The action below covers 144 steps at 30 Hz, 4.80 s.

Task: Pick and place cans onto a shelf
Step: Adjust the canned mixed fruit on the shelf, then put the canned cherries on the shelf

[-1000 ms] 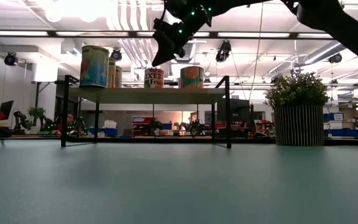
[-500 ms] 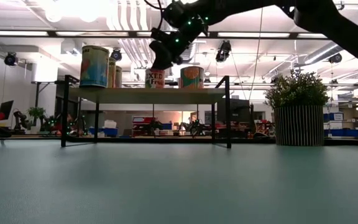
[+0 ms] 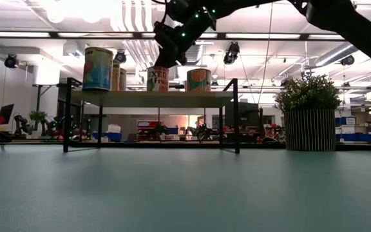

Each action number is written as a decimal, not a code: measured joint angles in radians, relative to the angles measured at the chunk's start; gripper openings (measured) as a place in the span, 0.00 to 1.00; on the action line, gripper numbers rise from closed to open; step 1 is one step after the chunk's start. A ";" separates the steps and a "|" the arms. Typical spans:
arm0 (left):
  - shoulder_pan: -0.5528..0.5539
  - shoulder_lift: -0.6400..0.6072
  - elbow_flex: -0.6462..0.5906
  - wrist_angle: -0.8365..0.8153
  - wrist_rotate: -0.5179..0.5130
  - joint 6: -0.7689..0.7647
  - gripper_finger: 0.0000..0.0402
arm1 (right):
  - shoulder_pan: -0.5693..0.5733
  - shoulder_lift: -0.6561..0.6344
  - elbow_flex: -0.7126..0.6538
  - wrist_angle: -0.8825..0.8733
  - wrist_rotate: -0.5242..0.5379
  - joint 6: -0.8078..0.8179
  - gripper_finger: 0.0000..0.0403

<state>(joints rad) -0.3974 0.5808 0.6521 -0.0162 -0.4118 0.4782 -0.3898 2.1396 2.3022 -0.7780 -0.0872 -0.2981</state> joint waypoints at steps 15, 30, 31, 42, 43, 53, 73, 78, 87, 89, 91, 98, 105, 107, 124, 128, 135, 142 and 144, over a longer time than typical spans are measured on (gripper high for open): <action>0.000 0.000 0.000 0.000 0.000 0.000 0.01 | 0.086 -0.028 -0.008 -0.060 0.000 0.009 0.03; 0.000 0.000 0.000 0.000 0.000 0.000 0.01 | 0.091 -0.032 -0.005 -0.117 0.008 0.017 0.03; 0.000 0.000 0.000 0.000 0.000 0.000 0.01 | 0.091 -0.032 -0.005 -0.117 0.008 0.013 0.03; 0.000 0.000 0.000 0.001 0.000 0.000 0.01 | 0.091 -0.038 0.045 -0.122 0.023 -0.005 0.03; 0.000 0.000 0.000 0.001 0.000 0.000 0.01 | 0.091 -0.043 0.048 -0.121 0.023 -0.004 0.03; 0.000 0.000 0.000 0.001 0.000 -0.003 0.01 | 0.126 -0.144 0.050 -0.204 -0.024 0.049 0.03; 0.000 0.010 0.000 0.014 0.002 -0.094 0.01 | 0.397 -0.347 -0.303 -0.349 -0.046 0.256 0.03; 0.000 0.009 0.000 0.016 0.002 -0.095 0.01 | 0.429 -0.501 -0.570 -0.224 -0.044 0.358 0.03; 0.000 0.009 0.000 0.030 0.002 -0.022 0.01 | 0.505 -0.832 -0.995 -0.046 0.063 0.628 0.03; 0.000 0.009 0.000 0.043 0.001 0.002 0.01 | 0.523 -0.892 -1.043 -0.084 0.068 0.742 0.03; 0.000 0.009 0.000 0.063 0.001 0.028 0.01 | 0.546 -0.945 -1.078 -0.126 0.060 0.878 0.03; 0.000 0.009 0.000 0.103 0.000 0.072 0.01 | 0.715 -1.023 -1.118 -0.370 -0.011 1.404 0.03; 0.000 0.009 0.000 0.103 0.000 0.089 0.01 | 0.937 -0.992 -1.157 -0.393 -0.077 1.846 0.03; 0.000 0.009 0.000 0.103 0.000 0.089 0.01 | 0.980 -0.991 -1.168 -0.391 -0.070 1.917 0.03; 0.000 0.007 0.000 0.106 0.000 0.101 0.01 | 1.095 -0.985 -1.248 -0.339 0.025 2.142 0.07; 0.000 0.007 0.000 0.107 0.000 0.100 0.01 | 1.095 -0.973 -1.252 -0.340 0.001 2.162 0.20; 0.000 0.007 0.000 0.107 0.000 0.087 0.01 | 1.095 -0.931 -1.256 -0.340 -0.068 2.190 0.57; 0.000 0.007 0.000 0.107 0.000 0.081 0.01 | 1.095 -0.882 -1.249 -0.338 -0.089 2.194 0.88; 0.000 0.007 0.000 0.107 0.000 0.081 0.01 | 1.095 -0.875 -1.249 -0.336 -0.096 2.191 0.93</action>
<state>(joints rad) -0.3975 0.5877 0.6521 0.0906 -0.4118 0.5597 0.7048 1.2649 1.0534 -1.1141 -0.1830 1.8926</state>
